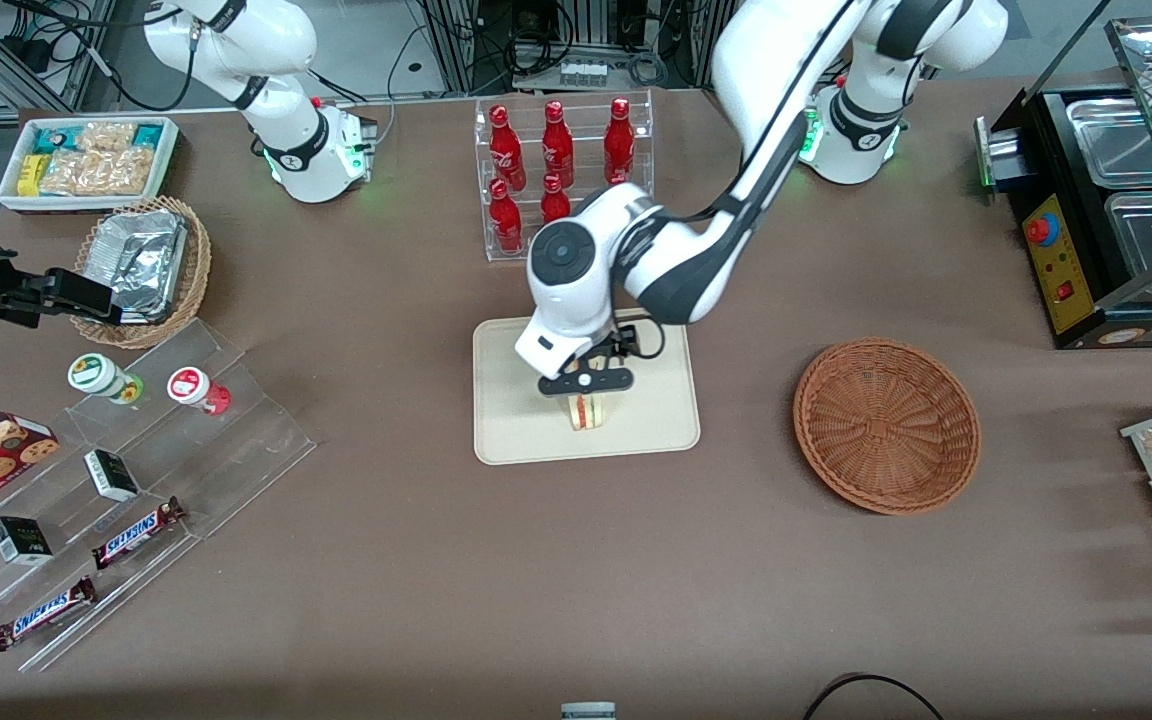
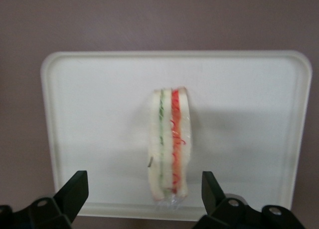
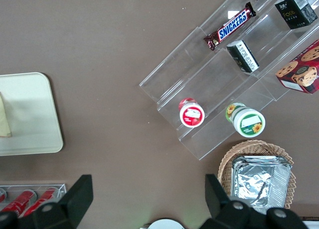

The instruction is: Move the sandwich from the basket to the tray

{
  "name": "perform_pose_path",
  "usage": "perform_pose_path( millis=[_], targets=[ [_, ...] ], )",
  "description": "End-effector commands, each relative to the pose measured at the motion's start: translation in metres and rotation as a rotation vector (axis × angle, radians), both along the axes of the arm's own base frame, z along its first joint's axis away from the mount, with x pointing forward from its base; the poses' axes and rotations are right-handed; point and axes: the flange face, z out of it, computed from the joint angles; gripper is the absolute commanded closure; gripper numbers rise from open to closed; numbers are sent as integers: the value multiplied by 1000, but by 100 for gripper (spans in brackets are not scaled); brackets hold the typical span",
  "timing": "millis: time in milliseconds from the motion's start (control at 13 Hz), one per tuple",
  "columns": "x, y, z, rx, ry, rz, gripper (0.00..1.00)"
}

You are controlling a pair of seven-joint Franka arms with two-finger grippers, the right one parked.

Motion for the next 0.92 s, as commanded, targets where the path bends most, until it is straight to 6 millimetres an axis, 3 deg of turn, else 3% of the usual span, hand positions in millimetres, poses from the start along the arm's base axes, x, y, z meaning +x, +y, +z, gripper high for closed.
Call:
perform_pose_path(
  millis=[0, 231, 462, 846],
  targets=[
    [14, 48, 74, -15, -4, 71, 0],
    [23, 99, 127, 15, 11, 121, 0],
    [30, 165, 176, 13, 21, 75, 0],
    [8, 292, 227, -8, 13, -27, 0]
  ],
)
